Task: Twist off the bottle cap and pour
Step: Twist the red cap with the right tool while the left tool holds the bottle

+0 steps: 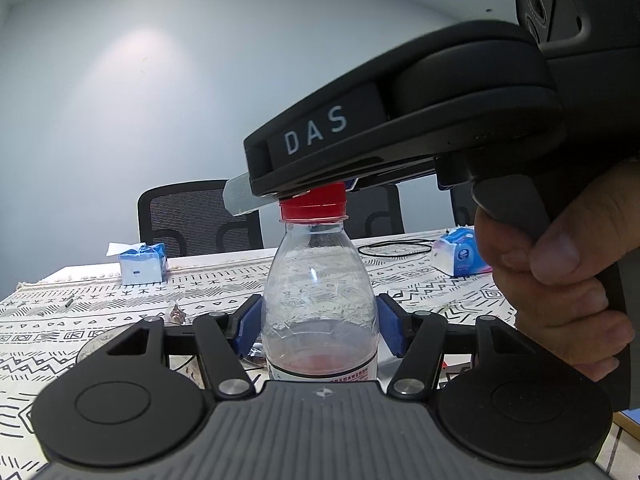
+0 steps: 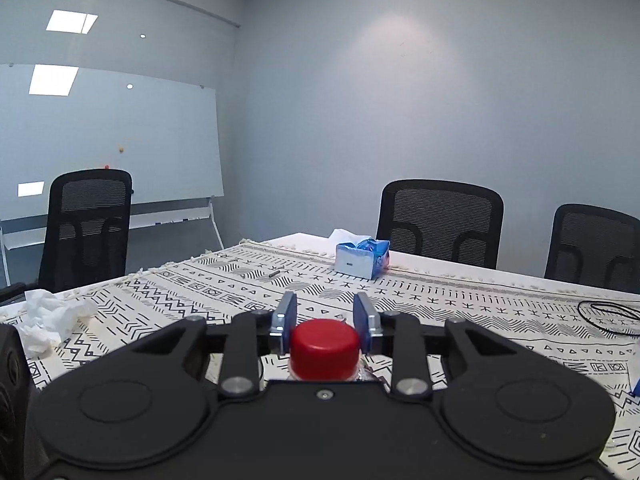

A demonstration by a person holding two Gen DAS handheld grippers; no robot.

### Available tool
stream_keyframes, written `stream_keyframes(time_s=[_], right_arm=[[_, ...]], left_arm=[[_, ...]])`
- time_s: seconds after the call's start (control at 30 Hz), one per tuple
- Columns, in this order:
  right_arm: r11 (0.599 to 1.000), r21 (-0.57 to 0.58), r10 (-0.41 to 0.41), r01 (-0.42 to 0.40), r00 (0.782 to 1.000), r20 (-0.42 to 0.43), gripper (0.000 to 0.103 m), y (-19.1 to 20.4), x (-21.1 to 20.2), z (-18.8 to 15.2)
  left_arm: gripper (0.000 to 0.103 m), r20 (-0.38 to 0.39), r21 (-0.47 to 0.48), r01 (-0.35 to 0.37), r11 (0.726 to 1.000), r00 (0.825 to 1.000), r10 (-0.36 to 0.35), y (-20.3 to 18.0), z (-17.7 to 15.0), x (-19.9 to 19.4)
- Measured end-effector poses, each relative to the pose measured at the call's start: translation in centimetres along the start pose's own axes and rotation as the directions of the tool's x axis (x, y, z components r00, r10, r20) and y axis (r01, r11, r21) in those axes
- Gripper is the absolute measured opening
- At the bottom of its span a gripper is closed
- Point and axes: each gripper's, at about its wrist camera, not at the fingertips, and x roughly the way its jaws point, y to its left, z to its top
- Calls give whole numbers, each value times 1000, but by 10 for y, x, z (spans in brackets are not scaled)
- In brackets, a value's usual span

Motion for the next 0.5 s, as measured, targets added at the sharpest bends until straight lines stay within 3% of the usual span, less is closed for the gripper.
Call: stream_keyframes(time_s=[0.27,0.5], right_arm=[[992,-40,120,-118,992,32,32,-14,0,-4],[956,-79,284,-283,959,12,33,-33,4,1]], left_arm=[[57,-5,-1,25,1000,1000,-25,6,0,3],[57,-7,1,35,999,999,-35,9,0,4]])
